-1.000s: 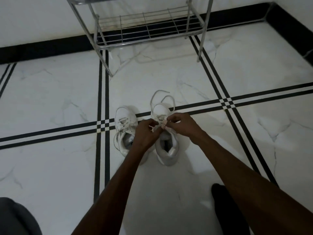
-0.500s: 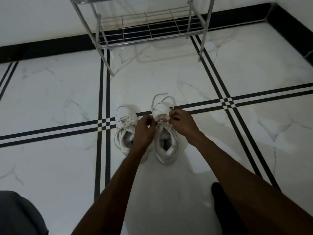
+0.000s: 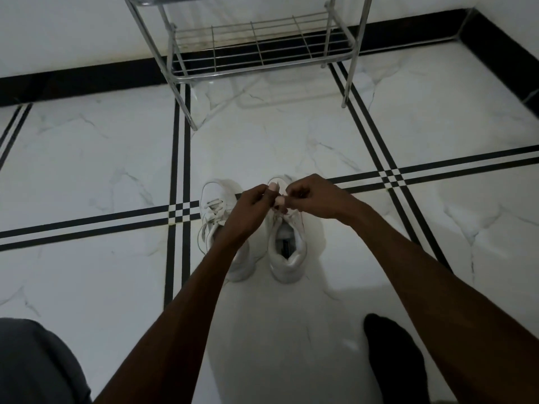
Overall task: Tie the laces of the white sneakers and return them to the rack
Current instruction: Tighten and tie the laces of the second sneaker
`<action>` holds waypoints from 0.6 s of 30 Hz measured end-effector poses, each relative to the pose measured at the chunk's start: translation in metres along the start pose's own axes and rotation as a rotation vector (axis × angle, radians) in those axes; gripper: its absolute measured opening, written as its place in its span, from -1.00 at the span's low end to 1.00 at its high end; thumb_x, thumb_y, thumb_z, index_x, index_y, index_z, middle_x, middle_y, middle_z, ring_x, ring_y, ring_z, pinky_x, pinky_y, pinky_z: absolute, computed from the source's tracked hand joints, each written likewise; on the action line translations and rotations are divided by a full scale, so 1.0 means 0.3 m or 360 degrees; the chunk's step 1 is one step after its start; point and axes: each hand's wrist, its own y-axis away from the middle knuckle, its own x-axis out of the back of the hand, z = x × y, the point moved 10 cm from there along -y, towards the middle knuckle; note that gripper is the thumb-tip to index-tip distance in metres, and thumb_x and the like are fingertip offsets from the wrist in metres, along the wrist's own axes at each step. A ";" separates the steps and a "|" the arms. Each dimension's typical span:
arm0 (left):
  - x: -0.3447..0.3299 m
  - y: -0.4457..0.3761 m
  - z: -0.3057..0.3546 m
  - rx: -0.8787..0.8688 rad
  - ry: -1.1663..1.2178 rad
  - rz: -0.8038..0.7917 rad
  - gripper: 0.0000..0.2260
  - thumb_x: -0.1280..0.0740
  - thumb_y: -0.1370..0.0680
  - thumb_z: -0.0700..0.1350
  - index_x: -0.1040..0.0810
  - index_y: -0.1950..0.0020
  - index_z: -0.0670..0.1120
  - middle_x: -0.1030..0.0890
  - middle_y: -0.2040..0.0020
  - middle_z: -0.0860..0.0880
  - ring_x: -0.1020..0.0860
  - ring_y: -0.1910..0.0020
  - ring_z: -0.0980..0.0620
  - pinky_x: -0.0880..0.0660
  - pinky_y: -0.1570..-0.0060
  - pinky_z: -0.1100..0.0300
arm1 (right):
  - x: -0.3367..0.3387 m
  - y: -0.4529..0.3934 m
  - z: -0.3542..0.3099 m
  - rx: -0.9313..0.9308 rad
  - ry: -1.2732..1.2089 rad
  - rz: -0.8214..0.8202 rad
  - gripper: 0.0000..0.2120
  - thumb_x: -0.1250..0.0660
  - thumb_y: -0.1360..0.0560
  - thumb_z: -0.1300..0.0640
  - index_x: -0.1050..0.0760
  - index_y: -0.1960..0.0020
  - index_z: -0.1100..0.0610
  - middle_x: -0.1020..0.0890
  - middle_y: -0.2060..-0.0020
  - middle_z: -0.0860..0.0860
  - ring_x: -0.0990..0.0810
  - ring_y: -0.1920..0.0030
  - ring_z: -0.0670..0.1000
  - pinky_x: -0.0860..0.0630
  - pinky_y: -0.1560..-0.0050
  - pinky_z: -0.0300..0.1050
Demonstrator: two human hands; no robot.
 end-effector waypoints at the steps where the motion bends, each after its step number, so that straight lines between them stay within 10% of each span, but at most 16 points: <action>1: -0.014 0.000 -0.002 0.0001 0.0019 -0.0013 -0.58 -0.16 -0.71 0.13 -0.64 0.09 -0.12 -0.73 0.14 -0.08 -0.69 0.05 0.04 -0.59 -0.09 0.13 | 0.006 -0.001 0.001 0.0016 0.0061 -0.0009 -0.68 -0.46 -0.47 -0.11 -0.62 0.28 0.12 -0.62 0.40 -0.05 -0.59 0.35 -0.09 -0.51 0.21 -0.06; 4: -0.035 -0.006 -0.006 0.0039 0.0094 -0.0011 -0.64 -0.17 -0.72 0.07 -0.63 0.08 -0.09 -0.69 0.12 -0.02 -0.64 0.07 0.12 -0.54 -0.04 0.21 | 0.039 -0.008 0.008 0.0040 0.0250 0.0079 -0.82 -0.55 -0.41 0.03 -0.69 0.22 0.14 -0.68 0.35 -0.02 -0.58 0.42 -0.20 -0.52 0.31 -0.30; 12: -0.029 -0.004 -0.018 0.0028 -0.0001 0.0078 -0.72 -0.23 -0.70 -0.04 -0.66 -0.25 -0.13 -0.71 -0.16 -0.05 -0.64 -0.19 0.01 -0.53 -0.29 -0.04 | 0.132 0.008 0.042 0.0089 -0.0054 0.0719 -0.85 -0.60 -0.32 0.16 -0.74 0.13 0.15 -0.75 0.26 0.04 -0.72 0.27 -0.03 -0.70 0.11 0.01; 18: 0.077 -0.042 -0.116 0.0107 -0.0382 0.0384 -0.47 -0.15 -0.52 0.47 -0.49 -0.36 0.23 -0.64 -0.28 0.07 -0.61 -0.28 -0.13 -0.48 -0.27 -0.37 | 0.084 0.006 0.078 -0.0021 -0.0832 0.0533 -0.78 -0.60 -0.33 0.26 -0.71 0.05 0.28 -0.75 0.15 0.20 -0.76 0.10 0.15 -0.68 0.05 -0.02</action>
